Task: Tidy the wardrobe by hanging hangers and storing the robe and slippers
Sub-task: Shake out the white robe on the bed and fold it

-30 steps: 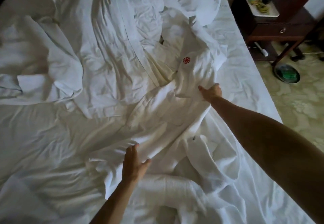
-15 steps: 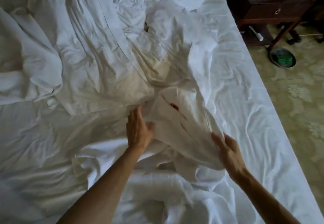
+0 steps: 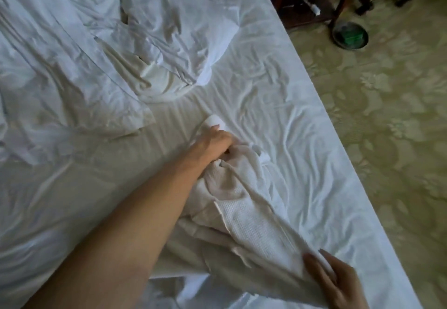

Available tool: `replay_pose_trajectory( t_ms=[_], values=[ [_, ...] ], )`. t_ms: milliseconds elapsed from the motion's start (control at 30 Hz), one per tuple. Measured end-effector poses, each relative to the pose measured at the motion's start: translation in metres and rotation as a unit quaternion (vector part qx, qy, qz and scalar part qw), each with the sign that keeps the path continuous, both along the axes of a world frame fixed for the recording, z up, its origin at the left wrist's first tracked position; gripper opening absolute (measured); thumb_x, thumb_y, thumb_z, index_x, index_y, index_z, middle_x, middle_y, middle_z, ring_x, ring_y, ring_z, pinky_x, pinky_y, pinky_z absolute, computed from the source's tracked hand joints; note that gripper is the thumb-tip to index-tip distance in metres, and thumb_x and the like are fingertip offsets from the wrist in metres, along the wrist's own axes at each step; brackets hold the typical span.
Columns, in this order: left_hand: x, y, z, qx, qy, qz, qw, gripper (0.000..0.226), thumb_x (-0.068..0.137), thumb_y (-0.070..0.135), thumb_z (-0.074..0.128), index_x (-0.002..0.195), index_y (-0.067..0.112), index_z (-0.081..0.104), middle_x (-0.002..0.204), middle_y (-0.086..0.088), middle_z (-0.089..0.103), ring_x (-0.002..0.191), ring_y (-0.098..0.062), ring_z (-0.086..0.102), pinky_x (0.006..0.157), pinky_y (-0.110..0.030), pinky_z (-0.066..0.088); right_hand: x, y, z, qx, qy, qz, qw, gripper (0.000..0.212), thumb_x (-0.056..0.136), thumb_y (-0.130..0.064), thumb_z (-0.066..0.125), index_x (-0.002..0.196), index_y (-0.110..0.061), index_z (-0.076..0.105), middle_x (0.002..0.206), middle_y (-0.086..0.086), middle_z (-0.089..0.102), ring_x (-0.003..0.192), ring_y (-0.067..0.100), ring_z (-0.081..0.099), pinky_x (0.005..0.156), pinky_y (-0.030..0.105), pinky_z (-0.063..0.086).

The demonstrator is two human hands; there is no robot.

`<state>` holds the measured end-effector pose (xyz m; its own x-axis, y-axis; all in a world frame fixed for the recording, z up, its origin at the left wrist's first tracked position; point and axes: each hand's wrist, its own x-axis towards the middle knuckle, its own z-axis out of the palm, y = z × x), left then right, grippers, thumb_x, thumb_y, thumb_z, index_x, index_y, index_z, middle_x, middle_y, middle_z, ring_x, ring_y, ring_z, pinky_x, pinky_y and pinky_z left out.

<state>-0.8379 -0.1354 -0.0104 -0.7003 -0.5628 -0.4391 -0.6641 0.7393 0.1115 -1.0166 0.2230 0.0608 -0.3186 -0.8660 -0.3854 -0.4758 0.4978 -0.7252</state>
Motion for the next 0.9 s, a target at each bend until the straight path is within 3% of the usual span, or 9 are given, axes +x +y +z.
replay_pose_trajectory(
  t_ms=[67, 100, 200, 300, 500, 600, 667, 833, 900],
  values=[
    [0.007, -0.007, 0.009, -0.016, 0.046, 0.055, 0.997, 0.021, 0.098, 0.025, 0.048, 0.113, 0.024, 0.063, 0.117, -0.007, 0.067, 0.115, -0.03, 0.06, 0.1, -0.04, 0.042, -0.027, -0.046, 0.017, -0.068, 0.03, -0.034, 0.997, 0.043, 0.088, -0.045, 0.067, 0.068, -0.007, 0.059, 0.053, 0.003, 0.043, 0.053, 0.002, 0.042, 0.049, 0.021, 0.032],
    [0.015, -0.009, 0.016, -0.018, 0.079, 0.127, 0.989, 0.02, 0.098, 0.022, 0.046, 0.112, 0.019, 0.06, 0.113, -0.014, 0.068, 0.108, -0.036, 0.063, 0.09, -0.042, 0.047, -0.024, -0.043, 0.034, -0.065, 0.009, -0.061, 0.996, 0.048, 0.089, -0.048, 0.066, 0.066, -0.008, 0.057, 0.054, 0.005, 0.044, 0.053, 0.0, 0.04, 0.048, 0.02, 0.031],
    [0.047, -0.021, 0.047, -0.047, 0.201, 0.323, 0.924, 0.024, 0.098, 0.012, 0.041, 0.117, 0.004, 0.054, 0.11, -0.03, 0.065, 0.102, -0.046, 0.062, 0.081, -0.049, 0.047, -0.041, -0.084, 0.054, -0.136, 0.014, -0.111, 0.984, 0.045, 0.09, -0.046, 0.061, 0.063, -0.012, 0.05, 0.053, -0.003, 0.039, 0.051, 0.002, 0.035, 0.045, 0.022, 0.028],
    [0.081, -0.027, 0.101, -0.084, 0.222, 0.428, 0.872, 0.023, 0.102, 0.016, 0.033, 0.114, 0.005, 0.05, 0.114, -0.028, 0.061, 0.106, -0.044, 0.057, 0.077, -0.044, 0.042, -0.045, -0.157, 0.092, -0.183, 0.064, -0.097, 0.976, 0.047, 0.094, -0.042, 0.057, 0.071, -0.001, 0.053, 0.06, 0.002, 0.041, 0.054, 0.006, 0.036, 0.05, 0.033, 0.031],
    [0.155, -0.021, 0.252, -0.157, 0.262, 0.507, 0.806, 0.025, 0.102, 0.015, 0.036, 0.112, 0.008, 0.058, 0.119, -0.027, 0.061, 0.109, -0.044, 0.058, 0.085, -0.045, 0.045, -0.004, -0.251, 0.212, -0.323, 0.086, -0.076, 0.939, 0.042, 0.097, -0.034, 0.06, 0.072, -0.001, 0.055, 0.062, 0.019, 0.05, 0.057, 0.007, 0.041, 0.051, 0.022, 0.032],
    [0.194, -0.015, 0.338, -0.196, 0.305, 0.549, 0.753, 0.025, 0.101, 0.015, 0.038, 0.111, 0.01, 0.06, 0.121, -0.026, 0.061, 0.11, -0.044, 0.057, 0.088, -0.046, 0.046, 0.025, -0.274, 0.278, -0.352, 0.072, -0.041, 0.932, 0.044, 0.095, -0.039, 0.061, 0.074, 0.0, 0.059, 0.066, 0.019, 0.056, 0.057, 0.014, 0.047, 0.056, 0.03, 0.039],
    [0.218, -0.01, 0.394, -0.214, 0.347, 0.562, 0.72, 0.028, 0.1, 0.016, 0.037, 0.111, 0.008, 0.061, 0.122, -0.025, 0.061, 0.112, -0.042, 0.057, 0.091, -0.045, 0.046, 0.043, -0.281, 0.322, -0.375, 0.071, -0.018, 0.924, 0.045, 0.093, -0.04, 0.062, 0.07, -0.002, 0.057, 0.062, 0.014, 0.056, 0.057, 0.018, 0.049, 0.058, 0.036, 0.04],
    [0.235, 0.027, 0.514, -0.249, 0.498, 0.586, 0.589, 0.039, 0.104, 0.015, 0.032, 0.124, -0.004, 0.059, 0.135, -0.025, 0.057, 0.124, -0.035, 0.053, 0.1, -0.033, 0.037, 0.09, -0.265, 0.405, -0.373, -0.025, 0.054, 0.926, 0.045, 0.096, -0.039, 0.061, 0.063, -0.013, 0.047, 0.059, -0.005, 0.042, 0.055, 0.005, 0.039, 0.049, 0.026, 0.032],
    [0.231, 0.054, 0.525, -0.25, 0.553, 0.552, 0.571, 0.037, 0.104, 0.014, 0.032, 0.118, -0.002, 0.061, 0.128, -0.022, 0.062, 0.119, -0.031, 0.056, 0.094, -0.027, 0.037, 0.096, -0.247, 0.405, -0.361, -0.065, 0.051, 0.929, 0.048, 0.095, -0.044, 0.059, 0.07, -0.003, 0.051, 0.063, -0.002, 0.043, 0.06, 0.009, 0.042, 0.052, 0.029, 0.033]
  ],
)
